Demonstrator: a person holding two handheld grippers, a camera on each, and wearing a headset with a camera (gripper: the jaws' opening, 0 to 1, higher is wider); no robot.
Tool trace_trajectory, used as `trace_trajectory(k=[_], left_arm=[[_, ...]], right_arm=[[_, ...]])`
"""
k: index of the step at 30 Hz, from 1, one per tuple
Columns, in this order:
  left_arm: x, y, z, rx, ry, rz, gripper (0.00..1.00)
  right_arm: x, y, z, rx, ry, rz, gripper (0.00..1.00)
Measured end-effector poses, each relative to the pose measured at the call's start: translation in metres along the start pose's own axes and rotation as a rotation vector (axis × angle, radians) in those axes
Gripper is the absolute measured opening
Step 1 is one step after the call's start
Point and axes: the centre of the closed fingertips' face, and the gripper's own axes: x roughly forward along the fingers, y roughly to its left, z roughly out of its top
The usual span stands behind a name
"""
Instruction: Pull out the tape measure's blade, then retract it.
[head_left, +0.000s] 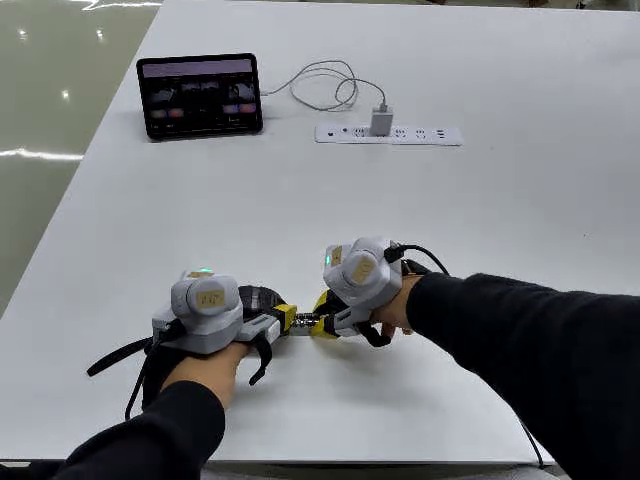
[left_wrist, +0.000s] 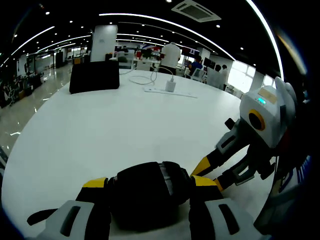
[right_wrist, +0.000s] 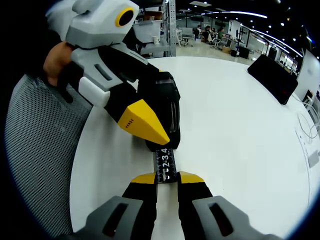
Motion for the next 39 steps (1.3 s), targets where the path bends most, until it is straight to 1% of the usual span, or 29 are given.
trace_trajectory(k=[4,10,25,32,39], left_arm=[[0.000,0.000,0.000,-0.001,0.001,0.000,0.59],[0.001,0.001,0.000,-0.005,0.000,-0.001,0.59],[0.000,0.001,0.000,-0.007,0.000,-0.006,0.59],[0.000,0.000,0.001,-0.008,-0.001,-0.010,0.59],[0.000,0.000,0.000,-0.008,0.002,-0.012,0.59]], right_arm=[[0.002,-0.001,0.002,0.010,-0.010,-0.002,0.10],[0.006,0.000,0.005,-0.005,-0.010,0.002,0.10],[0.013,0.002,0.014,-0.002,-0.028,0.007,0.10],[0.016,0.003,0.018,0.013,-0.040,0.017,0.11],[0.017,0.003,0.020,0.008,-0.038,0.023,0.11]])
